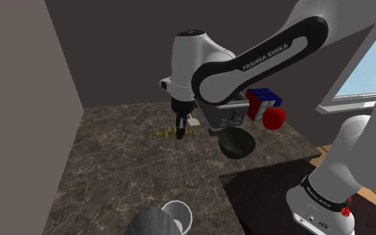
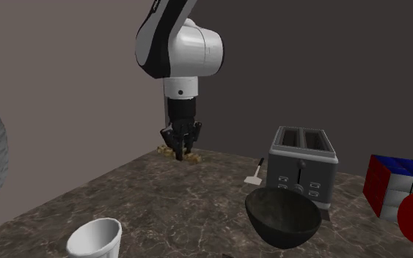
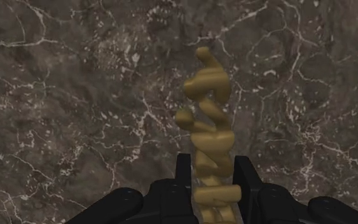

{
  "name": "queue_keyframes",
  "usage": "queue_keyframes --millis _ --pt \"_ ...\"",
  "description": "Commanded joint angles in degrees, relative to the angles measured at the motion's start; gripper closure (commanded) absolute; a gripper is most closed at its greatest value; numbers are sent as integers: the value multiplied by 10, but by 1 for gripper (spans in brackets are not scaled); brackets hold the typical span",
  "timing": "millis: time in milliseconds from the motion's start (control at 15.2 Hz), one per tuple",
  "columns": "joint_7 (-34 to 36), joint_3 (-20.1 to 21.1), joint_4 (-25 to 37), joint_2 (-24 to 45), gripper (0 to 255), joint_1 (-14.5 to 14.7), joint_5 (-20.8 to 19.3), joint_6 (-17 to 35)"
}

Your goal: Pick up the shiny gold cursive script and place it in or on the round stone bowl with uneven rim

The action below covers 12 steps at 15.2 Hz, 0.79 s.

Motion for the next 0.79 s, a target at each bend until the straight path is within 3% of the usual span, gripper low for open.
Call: queue_keyframes --millis 0,726 --pt "-28 -8 -45 -37 255 -10 14 9" --pt "-172 -87 -244 -230 255 -49 47 17"
